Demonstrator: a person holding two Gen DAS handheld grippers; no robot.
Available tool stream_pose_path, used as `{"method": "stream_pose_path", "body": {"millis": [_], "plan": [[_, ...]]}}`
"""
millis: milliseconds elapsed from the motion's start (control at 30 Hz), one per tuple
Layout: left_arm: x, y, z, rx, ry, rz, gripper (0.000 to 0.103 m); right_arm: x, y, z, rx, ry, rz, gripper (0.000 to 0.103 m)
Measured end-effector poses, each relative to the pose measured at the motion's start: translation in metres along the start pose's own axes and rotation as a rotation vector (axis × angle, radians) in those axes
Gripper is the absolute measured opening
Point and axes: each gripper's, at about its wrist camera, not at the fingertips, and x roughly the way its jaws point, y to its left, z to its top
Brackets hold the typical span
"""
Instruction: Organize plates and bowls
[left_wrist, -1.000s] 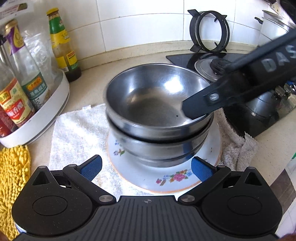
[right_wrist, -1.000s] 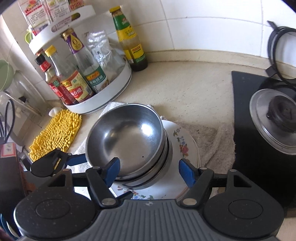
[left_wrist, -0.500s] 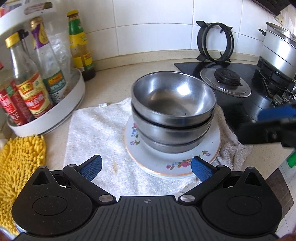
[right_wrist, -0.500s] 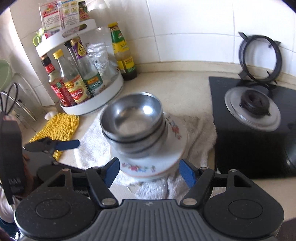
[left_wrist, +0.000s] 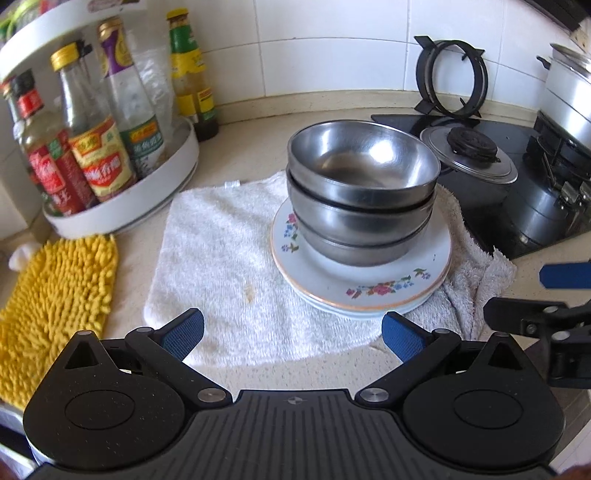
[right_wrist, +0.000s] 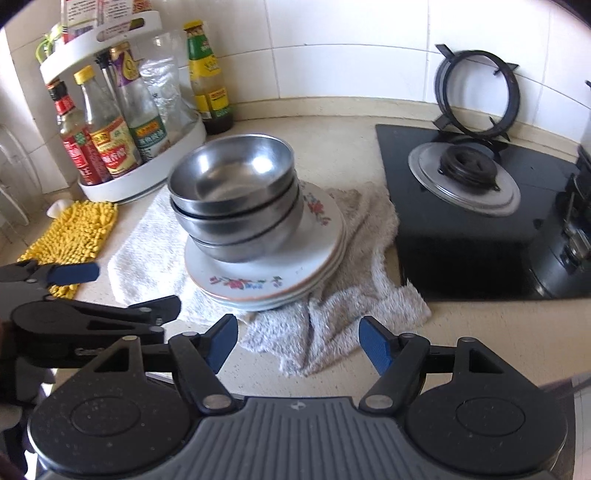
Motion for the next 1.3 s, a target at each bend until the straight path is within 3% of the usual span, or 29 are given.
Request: {"method": "stream_pose_path", "body": {"millis": [467, 1300], "plan": [[-0.013, -0.003, -0.012, -0.017, -0.009, 0.02, 0.103, -0.002, 0.004, -0.017, 0.063, 0.009, -0.026, 0.084], [-0.026, -0.002, -0.02, -0.024, -0.032, 0.026, 0.102, -0.013, 0.017, -0.027, 0.067, -0.001, -0.039, 0.085]]}}
